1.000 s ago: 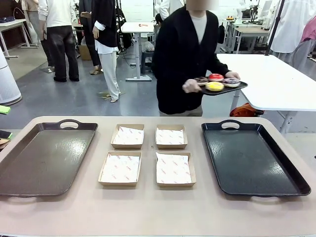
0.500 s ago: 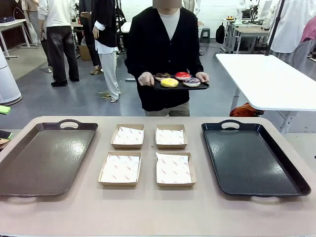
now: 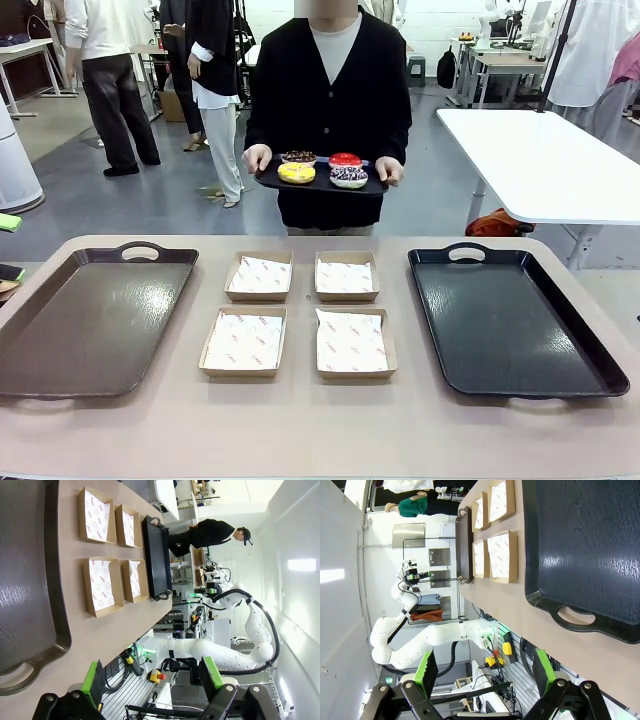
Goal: Individually package the donuts and arrange them on the tray.
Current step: Pick up one Paper togo box.
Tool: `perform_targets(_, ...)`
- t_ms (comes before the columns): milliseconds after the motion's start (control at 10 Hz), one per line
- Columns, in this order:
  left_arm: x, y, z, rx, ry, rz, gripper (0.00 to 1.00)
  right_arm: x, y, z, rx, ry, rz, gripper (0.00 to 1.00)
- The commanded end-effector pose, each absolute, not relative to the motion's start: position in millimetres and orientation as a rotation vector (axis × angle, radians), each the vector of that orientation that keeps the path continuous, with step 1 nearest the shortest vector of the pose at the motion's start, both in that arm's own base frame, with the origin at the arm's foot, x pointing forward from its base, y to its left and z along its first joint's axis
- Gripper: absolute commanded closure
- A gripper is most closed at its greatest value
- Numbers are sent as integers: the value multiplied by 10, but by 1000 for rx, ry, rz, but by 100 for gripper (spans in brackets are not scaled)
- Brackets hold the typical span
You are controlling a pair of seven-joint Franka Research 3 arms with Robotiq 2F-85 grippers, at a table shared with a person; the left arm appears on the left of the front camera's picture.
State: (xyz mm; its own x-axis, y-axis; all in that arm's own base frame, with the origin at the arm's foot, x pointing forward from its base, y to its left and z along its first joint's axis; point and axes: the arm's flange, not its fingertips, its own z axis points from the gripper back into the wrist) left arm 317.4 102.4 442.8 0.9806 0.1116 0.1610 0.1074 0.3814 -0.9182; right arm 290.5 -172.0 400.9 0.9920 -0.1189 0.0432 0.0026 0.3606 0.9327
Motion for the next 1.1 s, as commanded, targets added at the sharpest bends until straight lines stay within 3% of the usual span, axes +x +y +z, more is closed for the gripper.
perform_targets(0, 3171, 1029, 4424, -1196, -217, 3, 0, 2909, -1721, 4007, 1211, -110, -80, 0)
perform_targets(1000, 3171, 1029, 4424, -1196, -217, 3, 0, 2909, -1721, 4007, 1211, -110, -80, 0)
